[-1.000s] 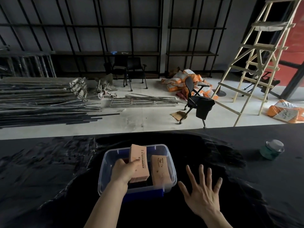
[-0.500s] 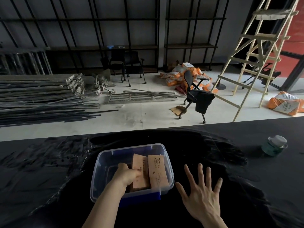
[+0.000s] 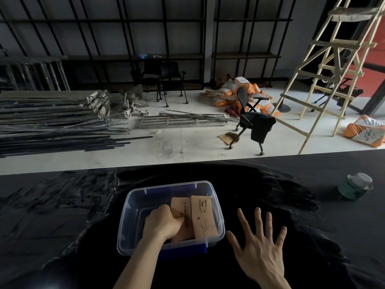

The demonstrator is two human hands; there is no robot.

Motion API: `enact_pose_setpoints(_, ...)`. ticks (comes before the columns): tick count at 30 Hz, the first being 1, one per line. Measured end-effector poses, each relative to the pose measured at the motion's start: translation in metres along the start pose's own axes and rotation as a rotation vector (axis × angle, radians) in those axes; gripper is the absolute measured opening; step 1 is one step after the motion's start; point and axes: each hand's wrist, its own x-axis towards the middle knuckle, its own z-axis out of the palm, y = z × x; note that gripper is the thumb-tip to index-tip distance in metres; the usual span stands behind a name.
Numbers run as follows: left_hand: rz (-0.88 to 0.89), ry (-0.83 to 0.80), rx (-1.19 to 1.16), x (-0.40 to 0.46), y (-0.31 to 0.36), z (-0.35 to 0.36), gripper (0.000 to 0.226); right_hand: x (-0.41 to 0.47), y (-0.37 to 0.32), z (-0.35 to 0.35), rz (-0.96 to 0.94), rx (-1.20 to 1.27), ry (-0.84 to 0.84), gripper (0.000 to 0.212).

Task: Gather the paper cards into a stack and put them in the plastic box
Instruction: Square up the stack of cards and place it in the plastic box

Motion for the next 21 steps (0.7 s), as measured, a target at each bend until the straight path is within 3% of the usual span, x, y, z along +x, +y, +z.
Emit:
enact_pose_setpoints(13, 0.024, 0.023, -0.056, 0.003, -0.003, 0.011, 0.038, 0.001, -0.001, 0.0, -0.003, -0.018, 0.002, 0.087)
enact_pose_setpoints(19, 0.073, 0.052, 0.134, -0.003, 0.004, 0.005, 0.051, 0.0, -0.001, -0.001, -0.006, 0.01, -0.007, 0.085)
enact_pose_setpoints(21, 0.095, 0.095, 0.207, -0.011, 0.007, 0.003, 0.057, 0.002, -0.001, -0.006, -0.003, -0.003, -0.081, 0.081)
